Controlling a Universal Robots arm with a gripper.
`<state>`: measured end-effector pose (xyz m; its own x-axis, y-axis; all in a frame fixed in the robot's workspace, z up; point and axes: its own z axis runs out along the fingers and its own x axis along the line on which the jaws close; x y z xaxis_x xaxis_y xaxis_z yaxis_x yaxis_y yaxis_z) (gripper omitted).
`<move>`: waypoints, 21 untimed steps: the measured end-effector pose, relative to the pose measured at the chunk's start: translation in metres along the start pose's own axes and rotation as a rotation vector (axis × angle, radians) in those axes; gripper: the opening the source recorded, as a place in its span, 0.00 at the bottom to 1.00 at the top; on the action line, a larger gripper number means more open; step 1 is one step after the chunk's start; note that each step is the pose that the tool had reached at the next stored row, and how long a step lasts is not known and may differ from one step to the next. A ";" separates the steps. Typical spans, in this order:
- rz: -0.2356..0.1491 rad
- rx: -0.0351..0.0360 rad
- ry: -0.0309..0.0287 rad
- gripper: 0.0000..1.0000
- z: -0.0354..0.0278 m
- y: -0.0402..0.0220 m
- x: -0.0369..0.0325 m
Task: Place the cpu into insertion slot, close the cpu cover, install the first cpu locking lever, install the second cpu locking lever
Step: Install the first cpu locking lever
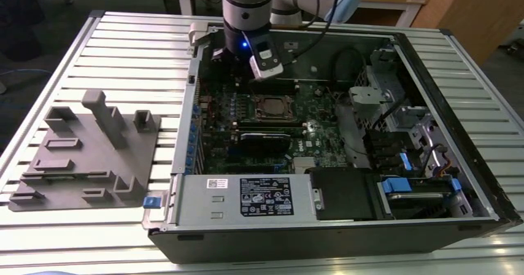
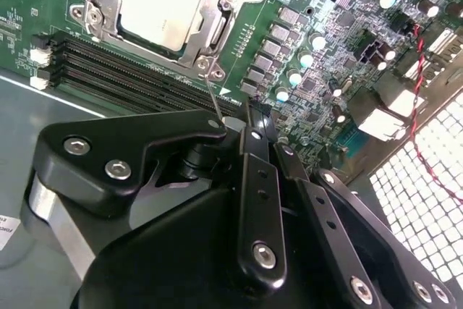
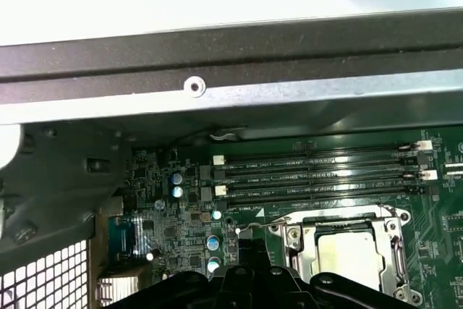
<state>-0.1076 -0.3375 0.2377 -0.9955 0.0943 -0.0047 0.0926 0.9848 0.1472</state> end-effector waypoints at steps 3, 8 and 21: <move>0.000 0.0001 -0.0008 0.11 -0.0003 -0.0007 0.0009; -0.001 -0.0033 -0.0075 0.11 -0.0007 -0.0031 0.0085; 0.000 -0.0830 -0.0067 0.11 -0.0010 -0.0059 0.0160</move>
<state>-0.1240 -0.3420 0.2377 -0.9954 0.0953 -0.0113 0.0902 0.9693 0.2287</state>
